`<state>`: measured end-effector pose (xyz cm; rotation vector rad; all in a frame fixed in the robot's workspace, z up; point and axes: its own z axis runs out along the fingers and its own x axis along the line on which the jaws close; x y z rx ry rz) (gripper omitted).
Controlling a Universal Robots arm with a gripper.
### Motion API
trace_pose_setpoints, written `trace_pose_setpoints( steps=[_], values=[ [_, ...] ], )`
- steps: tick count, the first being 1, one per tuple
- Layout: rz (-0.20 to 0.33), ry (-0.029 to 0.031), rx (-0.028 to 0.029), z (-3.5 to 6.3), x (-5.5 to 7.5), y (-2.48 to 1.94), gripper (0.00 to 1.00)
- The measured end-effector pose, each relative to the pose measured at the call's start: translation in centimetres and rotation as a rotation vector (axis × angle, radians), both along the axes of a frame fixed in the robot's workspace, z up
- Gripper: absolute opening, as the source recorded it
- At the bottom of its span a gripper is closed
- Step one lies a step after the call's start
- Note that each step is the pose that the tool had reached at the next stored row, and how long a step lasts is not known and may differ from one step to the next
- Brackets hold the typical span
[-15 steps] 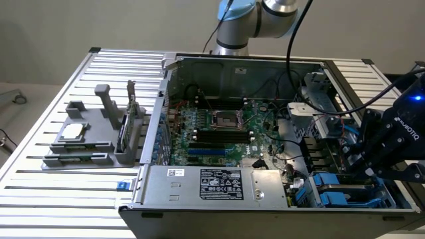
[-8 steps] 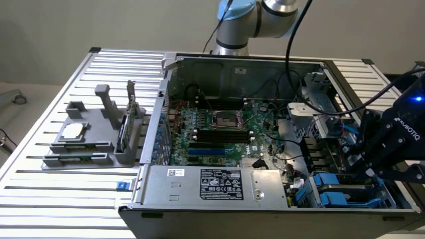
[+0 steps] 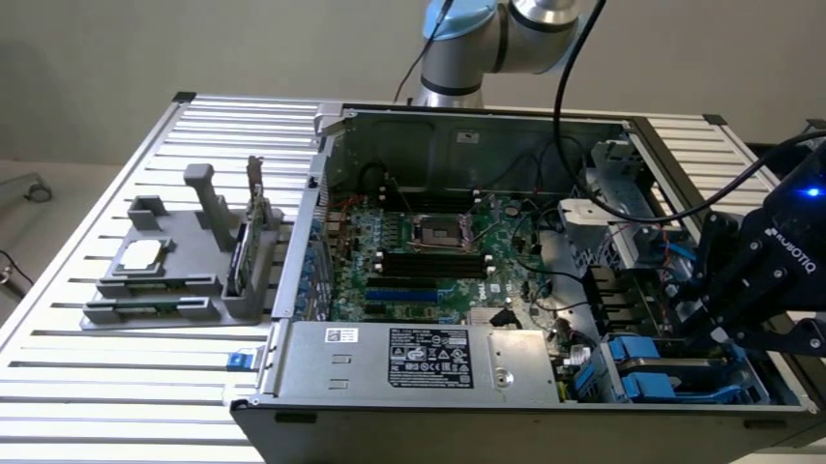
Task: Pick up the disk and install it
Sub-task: 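Insert the first disk wire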
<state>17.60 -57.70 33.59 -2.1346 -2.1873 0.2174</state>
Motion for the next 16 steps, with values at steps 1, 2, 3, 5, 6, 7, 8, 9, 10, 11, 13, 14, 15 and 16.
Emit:
trace_pose_setpoints(
  steps=[1,2,3,5,6,7,8,9,10,11,13,14,15,16],
  values=[
    [0.0,0.0,0.0005,0.0,0.0,0.0,0.17],
    [0.0,0.0,0.0008,0.0,0.0,0.01,0.17],
    [0.0,0.0,0.0011,0.0,0.0,0.01,0.17],
    [0.0,0.0,0.0016,-0.01,0.0,0.01,0.17],
    [0.0,0.0,0.0017,-0.01,0.0,0.02,0.17],
    [0.0,0.0,0.0018,-0.01,0.0,0.03,0.17],
    [0.0,0.0,0.0019,-0.01,0.0,0.03,0.17],
    [-0.001,0.0,0.0021,-0.01,0.0,0.03,0.17],
    [-0.001,0.0,0.0023,-0.01,0.0,0.03,0.17],
    [-0.002,0.0,0.0024,-0.01,0.0,0.03,0.17],
    [-0.004,-0.0001,0.0025,0.0,0.0,0.03,0.17],
    [-0.006,-0.0001,0.0025,0.0,0.0,0.03,0.17],
    [-0.008,-0.0001,0.0025,0.0,0.0,0.03,0.17],
    [-0.01,0.0,0.0025,0.0,0.0,0.03,0.17]
  ],
)
